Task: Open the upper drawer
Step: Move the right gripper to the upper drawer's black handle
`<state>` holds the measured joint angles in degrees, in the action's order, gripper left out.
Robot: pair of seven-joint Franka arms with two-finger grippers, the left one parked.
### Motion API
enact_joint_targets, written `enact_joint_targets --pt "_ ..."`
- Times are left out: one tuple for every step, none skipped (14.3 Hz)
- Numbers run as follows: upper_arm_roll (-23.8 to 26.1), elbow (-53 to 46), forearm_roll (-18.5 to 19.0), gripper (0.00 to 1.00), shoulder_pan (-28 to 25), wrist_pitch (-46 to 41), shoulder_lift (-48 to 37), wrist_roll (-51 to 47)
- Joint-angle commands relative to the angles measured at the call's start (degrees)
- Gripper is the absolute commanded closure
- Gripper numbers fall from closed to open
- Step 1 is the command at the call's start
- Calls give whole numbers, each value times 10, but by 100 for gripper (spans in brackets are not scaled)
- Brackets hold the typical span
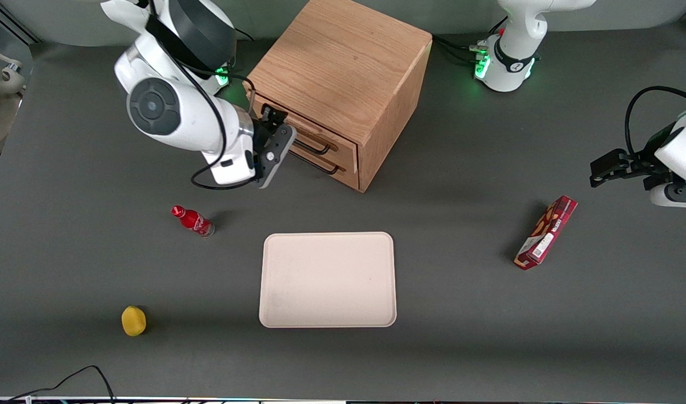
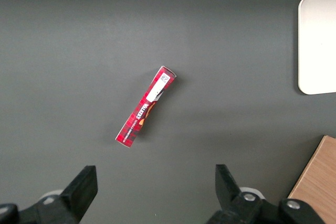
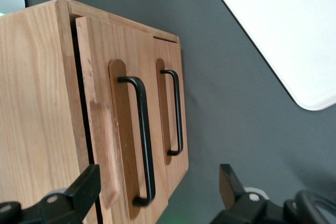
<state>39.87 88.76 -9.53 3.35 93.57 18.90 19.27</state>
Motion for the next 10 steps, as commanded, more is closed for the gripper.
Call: enact_joint_targets --pt "8 46 -22 0 10 35 -10 36" --pt "6 54 -48 0 16 37 -11 59" --pt "2 59 -58 0 19 38 -16 74" --pt "1 66 -59 0 21 42 -17 76" --pt "0 73 -60 0 21 50 -17 76" --pt "0 81 -60 0 22 63 -18 76" --pt "0 96 -61 0 22 81 -18 76" --pt "0 108 -68 0 24 92 -21 76" --pt "0 119 -73 0 28 96 -25 76" --pt "0 128 -73 0 29 101 -32 76"
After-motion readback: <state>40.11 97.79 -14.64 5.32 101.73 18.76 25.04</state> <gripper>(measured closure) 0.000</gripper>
